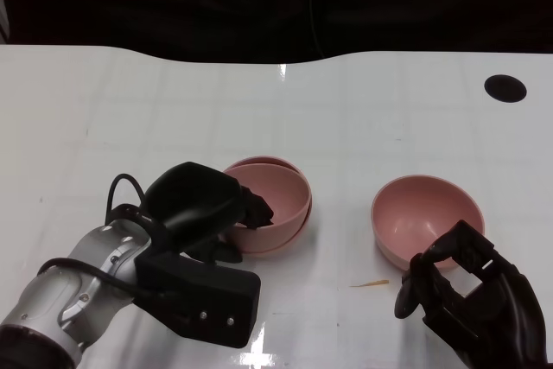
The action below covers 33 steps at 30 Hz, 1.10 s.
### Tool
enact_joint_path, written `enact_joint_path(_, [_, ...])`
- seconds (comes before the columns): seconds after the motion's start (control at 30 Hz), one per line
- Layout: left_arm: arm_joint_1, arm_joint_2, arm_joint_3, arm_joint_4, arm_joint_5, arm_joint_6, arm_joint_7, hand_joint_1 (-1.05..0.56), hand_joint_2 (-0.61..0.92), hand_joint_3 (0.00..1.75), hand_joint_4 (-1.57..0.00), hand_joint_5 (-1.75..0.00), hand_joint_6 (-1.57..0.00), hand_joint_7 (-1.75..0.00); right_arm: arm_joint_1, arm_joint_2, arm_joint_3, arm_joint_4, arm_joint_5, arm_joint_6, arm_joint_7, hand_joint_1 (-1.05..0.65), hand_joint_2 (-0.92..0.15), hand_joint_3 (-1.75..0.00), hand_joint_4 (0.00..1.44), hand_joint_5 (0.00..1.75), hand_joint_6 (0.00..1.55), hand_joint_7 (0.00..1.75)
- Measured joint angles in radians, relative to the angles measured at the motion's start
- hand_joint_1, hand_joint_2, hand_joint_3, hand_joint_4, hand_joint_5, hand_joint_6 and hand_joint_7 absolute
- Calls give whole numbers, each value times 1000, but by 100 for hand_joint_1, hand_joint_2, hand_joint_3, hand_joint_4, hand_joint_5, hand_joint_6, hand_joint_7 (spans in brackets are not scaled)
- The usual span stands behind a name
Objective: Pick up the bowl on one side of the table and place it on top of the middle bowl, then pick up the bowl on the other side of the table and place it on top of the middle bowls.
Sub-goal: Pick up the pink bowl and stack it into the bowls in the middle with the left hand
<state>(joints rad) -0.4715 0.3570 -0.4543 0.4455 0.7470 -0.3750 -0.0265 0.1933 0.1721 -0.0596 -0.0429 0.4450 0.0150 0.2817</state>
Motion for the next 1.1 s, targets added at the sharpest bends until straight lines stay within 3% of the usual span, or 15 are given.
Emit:
enact_joint_path(0.77, [-17, -20, -3, 36, -14, -16, 4, -17, 92, 21, -107, -51, -115, -2, -1, 0, 0, 11, 0, -17, 16, -8, -69, -86, 82, 175, 71, 151])
enact_joint_path(0.8, [-17, -20, -3, 36, -14, -16, 4, -17, 92, 21, -100, -71, -117, -2, -1, 0, 0, 11, 0, -17, 16, -8, -69, -86, 82, 175, 71, 151])
enact_joint_path(1.0, [-17, -20, -4, 38, -10, -21, 30, -15, 92, 18, -79, -123, -125, -6, -4, -1, -6, 16, 6, -17, 25, -8, -70, -86, 82, 175, 71, 149])
enact_joint_path(1.1, [-18, -20, -10, 38, 19, -19, 56, -17, 92, 14, -78, -122, -124, -5, -6, 0, -9, 18, 5, -18, 25, -8, -69, -85, 82, 175, 71, 149])
